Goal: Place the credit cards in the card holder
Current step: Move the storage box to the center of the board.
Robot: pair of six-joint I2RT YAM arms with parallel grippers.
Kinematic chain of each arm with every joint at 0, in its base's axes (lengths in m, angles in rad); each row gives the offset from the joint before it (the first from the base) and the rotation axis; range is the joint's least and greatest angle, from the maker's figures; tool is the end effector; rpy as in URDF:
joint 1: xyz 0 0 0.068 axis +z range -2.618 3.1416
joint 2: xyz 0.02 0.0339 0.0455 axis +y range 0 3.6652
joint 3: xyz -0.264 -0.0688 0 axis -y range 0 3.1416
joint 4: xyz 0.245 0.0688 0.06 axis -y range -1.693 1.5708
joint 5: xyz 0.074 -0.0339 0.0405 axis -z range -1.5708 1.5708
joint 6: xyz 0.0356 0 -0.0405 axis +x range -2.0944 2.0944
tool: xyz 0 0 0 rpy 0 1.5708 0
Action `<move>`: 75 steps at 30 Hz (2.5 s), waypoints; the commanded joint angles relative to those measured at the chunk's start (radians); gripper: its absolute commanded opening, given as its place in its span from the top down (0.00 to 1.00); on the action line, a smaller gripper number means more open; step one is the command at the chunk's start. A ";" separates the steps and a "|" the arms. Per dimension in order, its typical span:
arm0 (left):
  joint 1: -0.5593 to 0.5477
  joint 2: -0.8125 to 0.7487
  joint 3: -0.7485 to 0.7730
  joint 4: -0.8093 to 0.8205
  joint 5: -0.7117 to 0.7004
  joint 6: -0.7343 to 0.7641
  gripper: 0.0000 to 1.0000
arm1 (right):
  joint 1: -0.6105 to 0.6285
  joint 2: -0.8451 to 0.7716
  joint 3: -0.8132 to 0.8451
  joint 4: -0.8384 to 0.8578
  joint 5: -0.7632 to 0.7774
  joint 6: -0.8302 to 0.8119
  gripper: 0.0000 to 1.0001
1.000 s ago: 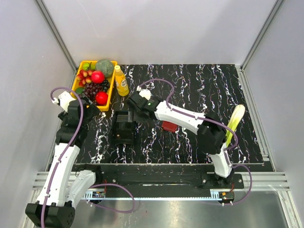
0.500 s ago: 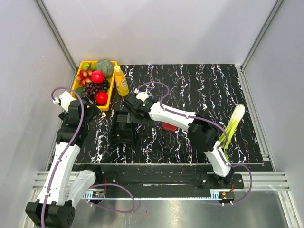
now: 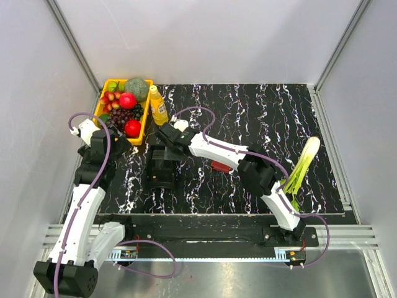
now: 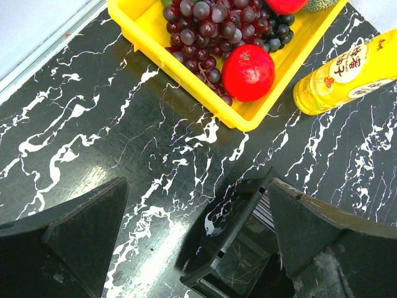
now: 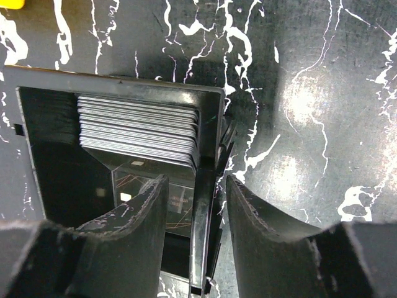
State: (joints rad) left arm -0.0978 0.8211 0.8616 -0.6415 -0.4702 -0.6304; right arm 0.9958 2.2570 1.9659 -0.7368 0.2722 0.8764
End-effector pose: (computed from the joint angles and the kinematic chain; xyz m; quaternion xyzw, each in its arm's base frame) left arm 0.1704 -0.0005 0.3168 -0.3312 0.8015 0.0312 0.4970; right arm 0.2773 0.4103 0.2122 -0.0206 0.9549 0.1364 0.2628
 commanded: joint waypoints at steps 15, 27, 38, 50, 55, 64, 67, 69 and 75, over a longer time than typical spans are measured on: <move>0.003 0.007 -0.004 0.025 0.018 -0.006 0.01 | 0.010 0.006 0.083 -0.047 0.050 -0.014 0.67; 0.003 0.016 0.001 0.026 0.027 -0.003 0.01 | 0.010 0.049 0.100 -0.065 0.035 -0.014 0.69; 0.004 0.021 0.002 0.025 0.028 0.000 0.01 | 0.010 0.044 0.117 -0.072 0.044 -0.017 0.85; 0.003 0.032 0.005 0.025 0.039 0.005 0.01 | 0.009 0.012 0.159 -0.107 0.090 -0.039 1.00; 0.004 0.032 0.004 0.025 0.042 0.008 0.01 | -0.009 -0.002 0.192 -0.130 0.094 -0.042 1.00; 0.003 0.036 0.007 0.025 0.048 0.009 0.01 | -0.118 -0.042 0.160 -0.124 0.073 -0.051 1.00; 0.003 0.041 0.005 0.025 0.051 0.009 0.01 | -0.161 -0.060 0.128 -0.095 0.076 -0.063 1.00; 0.004 0.044 0.005 0.025 0.051 0.011 0.01 | -0.196 -0.073 0.102 -0.069 0.065 -0.068 1.00; 0.003 0.052 0.005 0.025 0.061 0.011 0.01 | -0.307 -0.100 0.016 0.050 0.025 -0.116 1.00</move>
State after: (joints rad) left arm -0.0978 0.8680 0.8616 -0.6418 -0.4297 -0.6292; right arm 0.7422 2.2597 1.9957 -0.8181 0.3126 0.7959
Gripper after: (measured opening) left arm 0.988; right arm 0.189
